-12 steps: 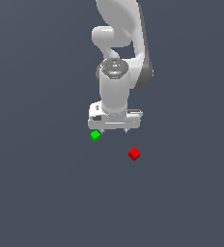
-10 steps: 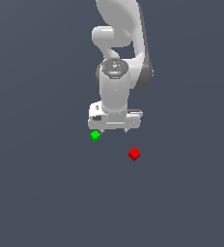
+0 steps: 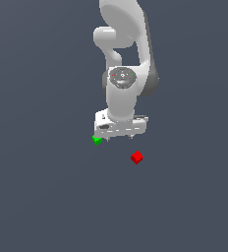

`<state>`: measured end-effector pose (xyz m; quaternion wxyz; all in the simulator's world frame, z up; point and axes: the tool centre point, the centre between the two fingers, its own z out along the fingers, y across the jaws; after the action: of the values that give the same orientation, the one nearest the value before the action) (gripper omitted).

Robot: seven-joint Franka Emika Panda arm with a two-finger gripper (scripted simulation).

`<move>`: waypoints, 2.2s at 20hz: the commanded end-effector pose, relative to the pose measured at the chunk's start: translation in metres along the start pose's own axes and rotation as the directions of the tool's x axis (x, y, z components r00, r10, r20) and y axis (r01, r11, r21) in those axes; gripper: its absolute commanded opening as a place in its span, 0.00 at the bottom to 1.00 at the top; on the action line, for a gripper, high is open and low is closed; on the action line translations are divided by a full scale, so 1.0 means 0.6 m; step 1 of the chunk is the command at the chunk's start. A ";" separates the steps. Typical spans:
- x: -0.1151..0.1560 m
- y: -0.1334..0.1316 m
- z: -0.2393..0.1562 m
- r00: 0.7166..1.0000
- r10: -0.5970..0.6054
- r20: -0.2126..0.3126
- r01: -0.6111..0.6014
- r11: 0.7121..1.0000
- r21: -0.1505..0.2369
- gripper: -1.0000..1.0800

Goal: Stack the red cube on top of the green cube.

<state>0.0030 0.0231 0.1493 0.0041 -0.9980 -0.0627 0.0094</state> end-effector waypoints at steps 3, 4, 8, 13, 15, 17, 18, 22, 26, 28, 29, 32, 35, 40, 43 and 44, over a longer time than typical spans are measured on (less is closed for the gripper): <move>0.022 -0.027 0.029 0.994 -0.110 -0.003 0.110 0.994 -0.002 0.96; 0.028 -0.035 0.038 0.990 -0.142 -0.004 0.142 0.990 -0.003 0.96; 0.050 -0.073 0.074 0.961 -0.277 -0.008 0.277 0.961 -0.007 0.96; 0.066 -0.112 0.108 0.915 -0.402 -0.011 0.402 0.915 -0.012 0.96; 0.070 -0.123 0.117 0.900 -0.437 -0.011 0.436 0.900 -0.014 0.96; 0.072 -0.132 0.125 0.887 -0.462 -0.012 0.462 0.887 -0.015 0.96; 0.073 -0.135 0.127 0.882 -0.471 -0.012 0.471 0.882 -0.016 0.96; 0.074 -0.141 0.132 0.873 -0.488 -0.012 0.488 0.873 -0.017 0.96; 0.073 -0.140 0.137 0.876 -0.483 -0.011 0.483 0.876 -0.016 0.96; 0.073 -0.139 0.148 0.875 -0.484 -0.011 0.483 0.875 -0.016 0.96; 0.073 -0.140 0.155 0.875 -0.484 -0.011 0.484 0.875 -0.016 0.96; 0.073 -0.140 0.183 0.874 -0.486 -0.011 0.486 0.874 -0.017 0.96; 0.073 -0.140 0.206 0.873 -0.488 -0.011 0.488 0.873 -0.017 0.96; 0.075 -0.140 0.216 0.873 -0.488 -0.011 0.488 0.873 -0.017 0.96; 0.075 -0.140 0.216 0.873 -0.488 -0.011 0.488 0.873 -0.017 0.00; 0.075 -0.140 0.216 0.873 -0.488 -0.011 0.488 0.873 -0.017 0.00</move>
<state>0.0345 0.1127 0.0200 0.0000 -0.9500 -0.3124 0.0004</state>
